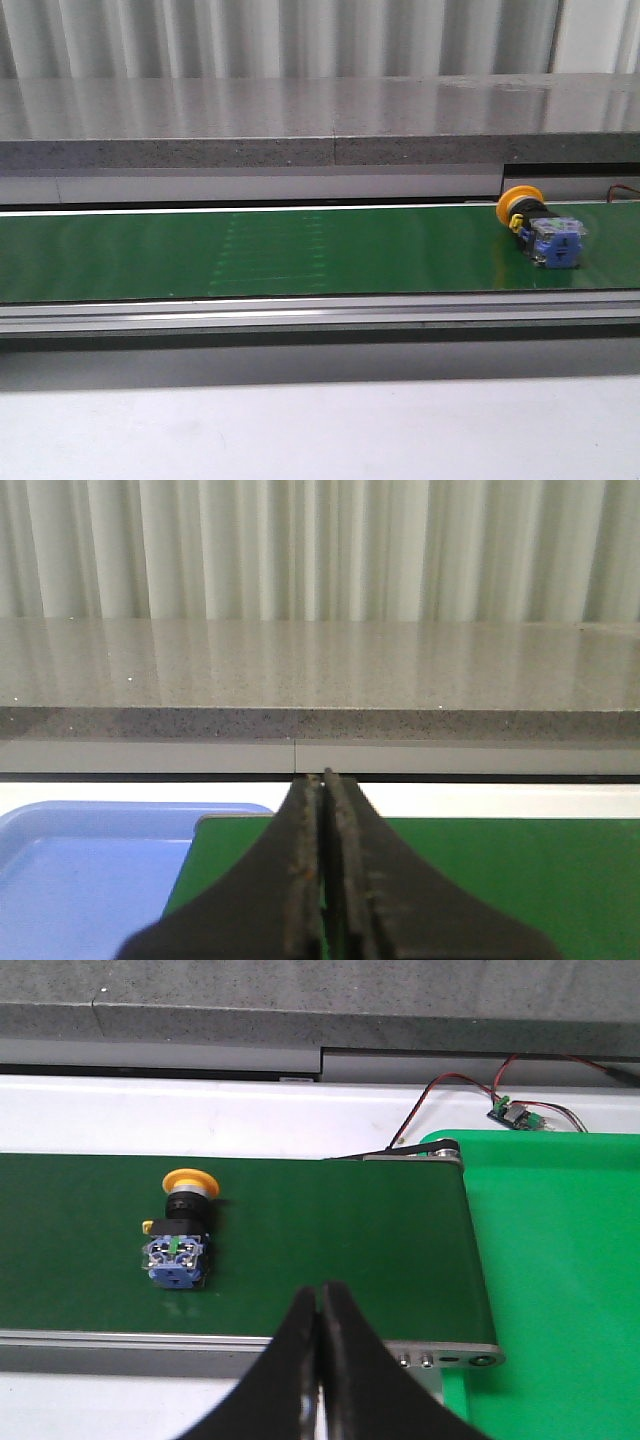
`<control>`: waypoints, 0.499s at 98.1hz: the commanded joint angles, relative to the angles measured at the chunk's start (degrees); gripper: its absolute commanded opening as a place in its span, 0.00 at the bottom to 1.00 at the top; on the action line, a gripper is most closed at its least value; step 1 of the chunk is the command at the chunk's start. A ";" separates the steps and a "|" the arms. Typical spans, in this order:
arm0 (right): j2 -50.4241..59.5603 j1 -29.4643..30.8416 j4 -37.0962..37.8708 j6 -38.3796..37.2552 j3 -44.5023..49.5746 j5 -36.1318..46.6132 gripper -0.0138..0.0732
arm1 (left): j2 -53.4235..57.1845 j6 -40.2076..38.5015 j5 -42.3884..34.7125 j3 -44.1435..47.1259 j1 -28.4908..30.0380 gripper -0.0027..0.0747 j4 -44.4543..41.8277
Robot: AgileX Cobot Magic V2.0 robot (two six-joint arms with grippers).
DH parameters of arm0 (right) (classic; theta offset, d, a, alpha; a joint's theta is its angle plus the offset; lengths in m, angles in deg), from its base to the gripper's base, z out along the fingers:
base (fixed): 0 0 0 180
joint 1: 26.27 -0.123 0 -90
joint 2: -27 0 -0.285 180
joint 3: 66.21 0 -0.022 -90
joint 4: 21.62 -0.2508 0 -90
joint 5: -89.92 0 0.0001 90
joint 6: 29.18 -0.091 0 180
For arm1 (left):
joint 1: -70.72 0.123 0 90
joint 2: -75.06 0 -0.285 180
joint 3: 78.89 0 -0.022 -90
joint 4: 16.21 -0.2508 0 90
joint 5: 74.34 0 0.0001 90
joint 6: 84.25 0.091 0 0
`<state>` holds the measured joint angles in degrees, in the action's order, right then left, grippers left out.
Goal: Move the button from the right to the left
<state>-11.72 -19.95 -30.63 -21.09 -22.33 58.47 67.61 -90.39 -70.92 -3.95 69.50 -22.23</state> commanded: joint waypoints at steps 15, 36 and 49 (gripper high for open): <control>0.03 -0.05 -0.07 0.72 -1.40 3.77 0.08 | -3.29 -0.61 7.06 -14.94 0.10 0.01 1.68; 0.03 -0.05 -0.07 0.72 -1.40 3.77 0.08 | -14.44 -0.61 25.43 -28.81 0.10 0.01 4.85; 0.03 -0.05 -0.07 0.72 -1.40 3.77 0.08 | -22.29 -0.61 36.63 -35.83 0.10 0.01 4.85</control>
<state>-11.72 -19.95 -30.63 -20.96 -22.33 58.47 50.77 -90.39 -37.72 -34.29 69.50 -18.07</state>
